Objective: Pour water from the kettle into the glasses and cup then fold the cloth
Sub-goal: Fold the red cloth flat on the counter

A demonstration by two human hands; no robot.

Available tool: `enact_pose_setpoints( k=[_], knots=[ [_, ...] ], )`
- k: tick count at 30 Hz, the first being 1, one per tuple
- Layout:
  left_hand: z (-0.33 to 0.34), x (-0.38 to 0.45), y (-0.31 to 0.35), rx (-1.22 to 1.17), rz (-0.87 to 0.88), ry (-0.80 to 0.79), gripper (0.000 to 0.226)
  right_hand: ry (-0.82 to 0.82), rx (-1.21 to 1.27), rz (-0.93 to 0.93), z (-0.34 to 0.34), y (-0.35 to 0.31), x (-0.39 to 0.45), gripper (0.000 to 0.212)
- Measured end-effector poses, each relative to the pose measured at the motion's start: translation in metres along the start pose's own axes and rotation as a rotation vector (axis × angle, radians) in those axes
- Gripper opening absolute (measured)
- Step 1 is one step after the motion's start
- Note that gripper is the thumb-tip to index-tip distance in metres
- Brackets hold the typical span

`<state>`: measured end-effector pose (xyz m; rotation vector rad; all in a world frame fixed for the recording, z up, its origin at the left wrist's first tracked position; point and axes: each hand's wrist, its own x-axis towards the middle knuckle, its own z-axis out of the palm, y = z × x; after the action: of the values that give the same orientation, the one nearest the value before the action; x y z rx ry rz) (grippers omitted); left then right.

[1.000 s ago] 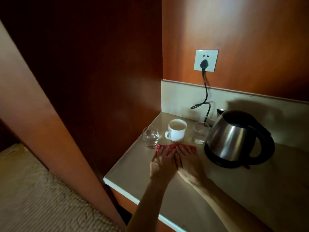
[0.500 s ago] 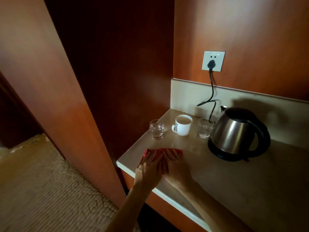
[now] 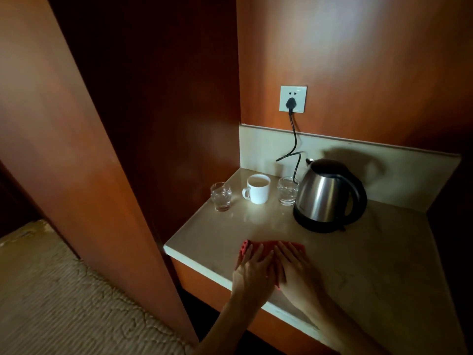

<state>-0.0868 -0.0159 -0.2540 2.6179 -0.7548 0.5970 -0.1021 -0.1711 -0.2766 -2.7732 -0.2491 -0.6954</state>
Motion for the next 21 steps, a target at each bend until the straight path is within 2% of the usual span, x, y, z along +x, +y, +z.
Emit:
enact_pose_setpoints(
  k=[4, 7, 14, 21],
  knots=[
    [0.026, 0.032, -0.004, -0.075, -0.026, -0.025, 0.035, 0.142, 0.013, 0.042, 0.011, 0.027, 0.017, 0.042],
    [0.042, 0.058, -0.022, -0.132, 0.005, 0.027, 0.033, 0.182, -0.022, 0.018, 0.026, 0.036, 0.044, 0.042],
    [0.044, 0.098, -0.084, -0.115, -0.032, 0.114, 0.032, -0.003, -0.067, 0.056, 0.070, 0.015, 0.122, 0.041],
    [0.015, 0.062, -0.137, -0.015, -0.207, 0.081, 0.035, -0.125, -0.027, -0.025, 0.077, -0.054, 0.138, 0.051]
  ],
)
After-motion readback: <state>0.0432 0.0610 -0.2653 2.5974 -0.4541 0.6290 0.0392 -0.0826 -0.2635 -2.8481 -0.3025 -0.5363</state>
